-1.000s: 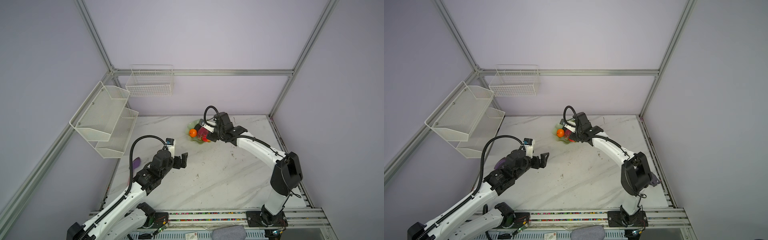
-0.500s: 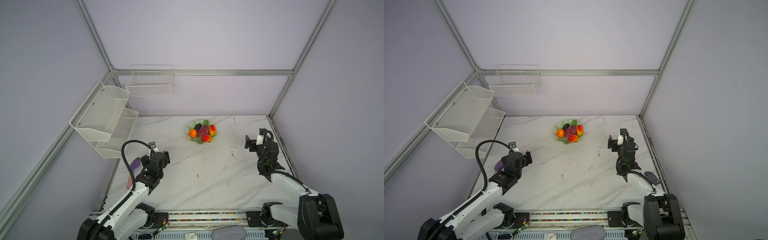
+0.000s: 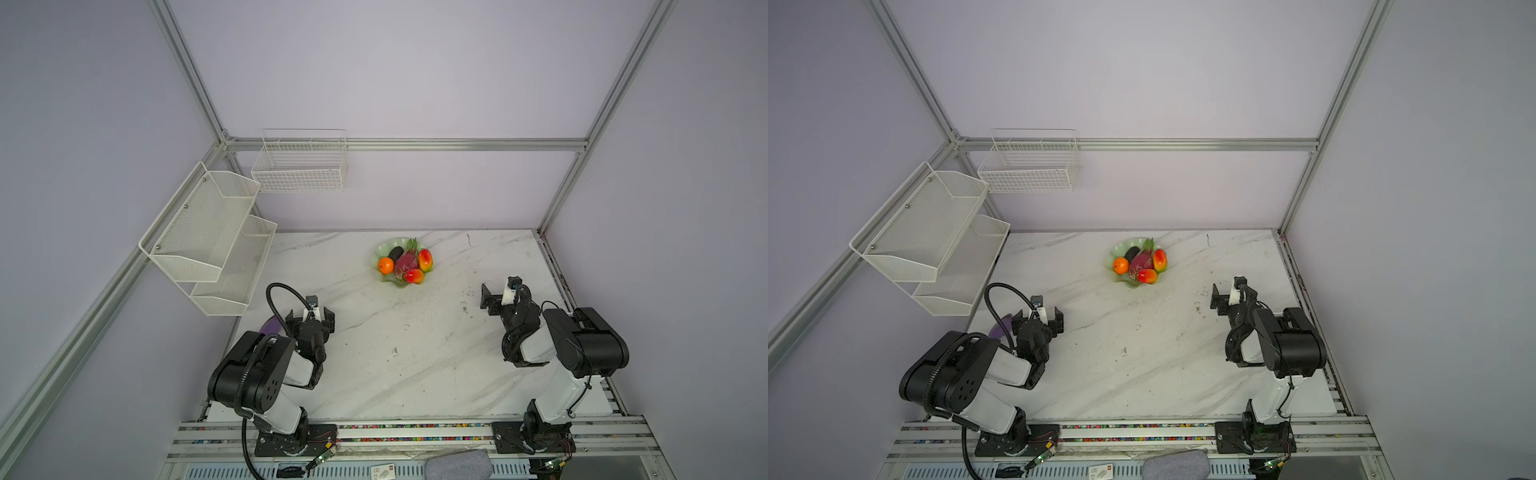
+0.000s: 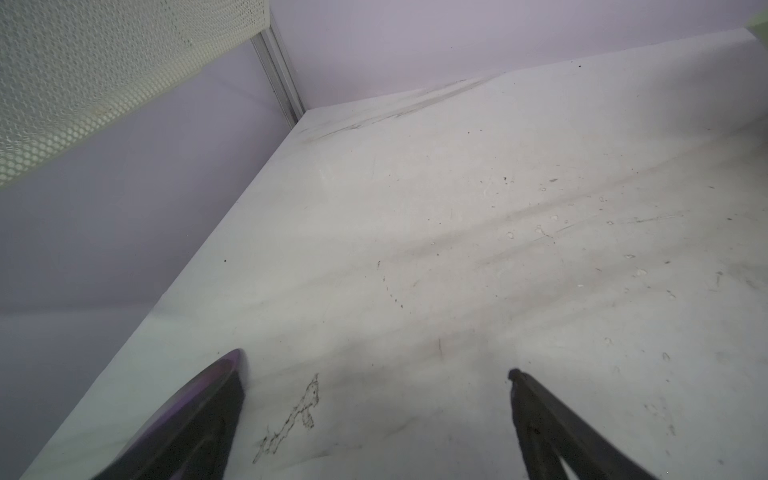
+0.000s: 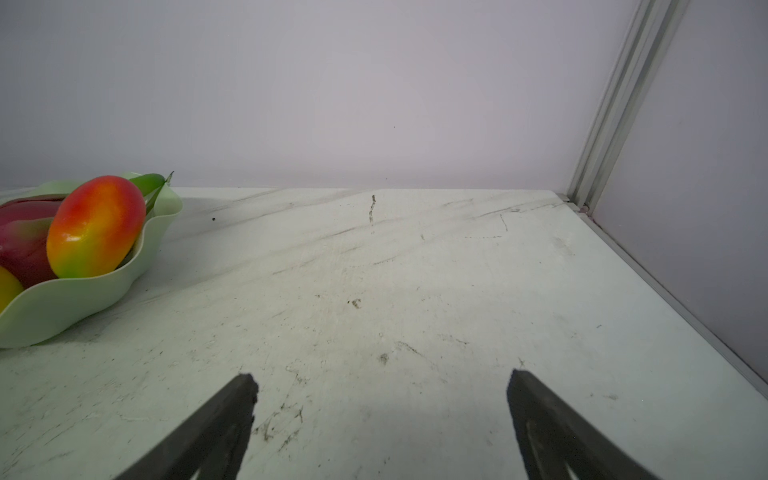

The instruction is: Place and organize the fake fruits in the fruit bowl

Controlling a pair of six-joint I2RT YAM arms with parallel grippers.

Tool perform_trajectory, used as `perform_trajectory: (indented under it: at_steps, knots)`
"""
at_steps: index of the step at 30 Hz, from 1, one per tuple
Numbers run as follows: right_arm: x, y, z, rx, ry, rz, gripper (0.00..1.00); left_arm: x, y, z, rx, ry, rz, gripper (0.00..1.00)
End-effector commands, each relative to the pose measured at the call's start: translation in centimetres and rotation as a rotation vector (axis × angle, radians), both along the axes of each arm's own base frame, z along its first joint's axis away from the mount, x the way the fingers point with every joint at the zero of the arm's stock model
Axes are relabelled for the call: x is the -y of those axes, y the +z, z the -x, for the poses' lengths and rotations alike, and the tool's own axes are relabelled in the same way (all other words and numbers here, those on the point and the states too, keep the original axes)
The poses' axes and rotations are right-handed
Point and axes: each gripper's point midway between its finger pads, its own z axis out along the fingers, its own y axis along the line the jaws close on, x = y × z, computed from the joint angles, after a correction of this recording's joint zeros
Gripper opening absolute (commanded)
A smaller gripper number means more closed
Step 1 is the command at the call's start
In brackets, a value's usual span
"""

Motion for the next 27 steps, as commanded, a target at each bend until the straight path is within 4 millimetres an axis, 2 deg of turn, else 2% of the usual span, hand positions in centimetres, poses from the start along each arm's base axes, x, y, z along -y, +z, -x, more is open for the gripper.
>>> perform_trajectory:
  at_steps: [1, 4, 6, 11, 27]
  knots:
    - [-0.5, 3.0, -2.4, 0.077, 0.028, -0.019, 0.97, -0.4, 4.7, -2.8, 0.198, -0.010, 0.040, 1.00]
    - [0.7, 2.9, -2.8, 0.062, -0.008, -0.022, 0.97, -0.7, 3.4, -3.9, 0.087, -0.004, 0.084, 1.00]
    - [0.8, 2.9, -2.8, 0.059, -0.014, -0.018, 0.97, -0.8, 3.6, -4.4, 0.086, -0.004, 0.092, 1.00]
    - [0.8, 2.9, -2.8, 0.062, -0.015, -0.019, 0.97, -1.4, 3.4, -4.6, 0.084, 0.015, 0.099, 1.00]
    - [0.8, 2.9, -2.7, 0.063, -0.012, -0.016, 0.97, -1.4, 3.5, -4.5, 0.091, 0.012, 0.100, 1.00]
